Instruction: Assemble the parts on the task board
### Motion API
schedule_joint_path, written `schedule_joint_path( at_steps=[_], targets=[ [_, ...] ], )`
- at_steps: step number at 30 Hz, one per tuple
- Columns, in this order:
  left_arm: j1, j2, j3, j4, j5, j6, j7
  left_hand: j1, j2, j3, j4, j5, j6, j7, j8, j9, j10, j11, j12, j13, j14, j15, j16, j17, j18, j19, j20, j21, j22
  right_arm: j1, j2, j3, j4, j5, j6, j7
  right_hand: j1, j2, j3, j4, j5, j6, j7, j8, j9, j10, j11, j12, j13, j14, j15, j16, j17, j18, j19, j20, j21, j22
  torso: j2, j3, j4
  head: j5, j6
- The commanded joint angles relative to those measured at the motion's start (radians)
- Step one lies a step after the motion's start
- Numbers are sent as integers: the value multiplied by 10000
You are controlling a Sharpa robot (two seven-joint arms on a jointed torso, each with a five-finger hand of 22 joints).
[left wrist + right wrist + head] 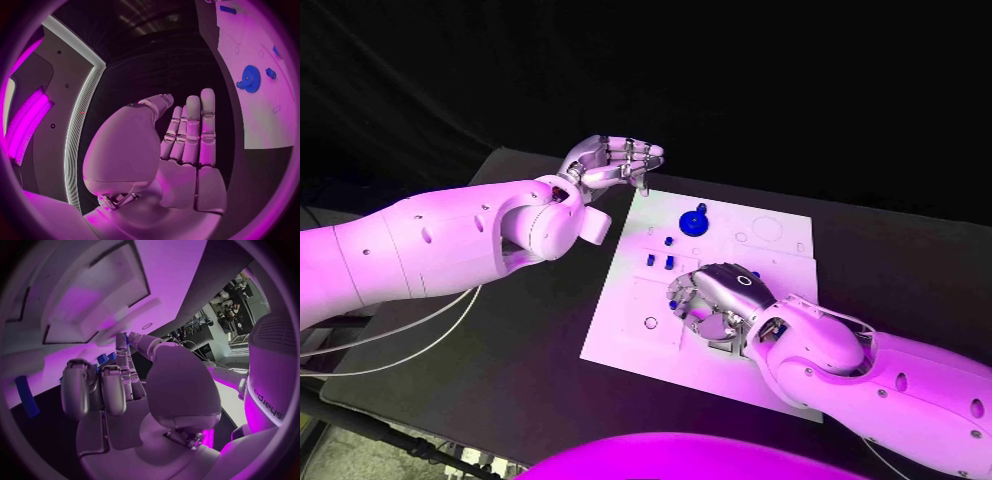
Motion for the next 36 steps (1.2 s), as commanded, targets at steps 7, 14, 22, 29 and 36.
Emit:
schedule_joint_path(
  at_steps=[7,14,22,29,36],
  targets=[
    [6,-12,6,8,11,186,16,-2,-46,-17,-61,41,-54,117,66,-16,-102,-8,55,-16,-91,-2,-65,-13,61,-70,14,-52,-13,-5,-389,15,452,-308,-640,-453,-240,-285,-301,79,67,-154,-21,-128,-30,44,-59,17,69,513,-34,-62,14,-69,171,5,-26,1576,1,5,-16,-68,55],
    [6,-46,5,13,1,201,3,-2,-43,-16,-66,41,-53,118,70,-16,-114,-6,59,-16,-97,0,-67,-17,61,-73,16,-52,-13,191,-1015,96,981,-376,-798,-620,-261,-313,-337,91,76,-158,-26,-134,-30,51,-67,19,80,513,-40,-62,16,-70,175,-2,-21,1580,-5,1,-23,-237,166],
    [5,-106,-11,40,-5,268,20,-9,-44,-19,-72,39,-54,117,78,-16,-132,-5,69,-17,-106,4,-68,-23,60,-79,20,-54,-13,854,-1983,220,1257,351,302,-399,-357,-486,-629,237,131,-289,63,-261,-62,-900,137,-355,-137,455,116,-173,-201,60,-94,94,-709,1260,-14,-9,-22,-687,391],
    [4,-145,-30,52,-6,298,38,-18,-46,-23,-72,36,-55,118,81,-16,-135,-4,76,-16,-109,6,-68,-26,60,-82,22,-54,-13,1366,-2600,241,916,370,1916,-336,-220,-518,-1780,371,280,-611,-118,-556,-160,-1832,303,-280,-450,412,261,-226,-323,169,-296,247,-1305,986,-11,-6,-48,-860,505],
    [-1,-138,-43,43,-6,314,38,-18,-46,-23,-72,36,-55,118,81,-16,-135,-4,76,-16,-109,6,-68,-26,60,-82,22,-54,-13,1455,-2643,229,789,223,2392,-305,175,-212,-2547,503,300,-476,-131,-589,-166,-1880,305,-123,-567,401,267,-243,-369,181,-288,263,-1404,950,0,10,-21,-898,526]
  ],
)
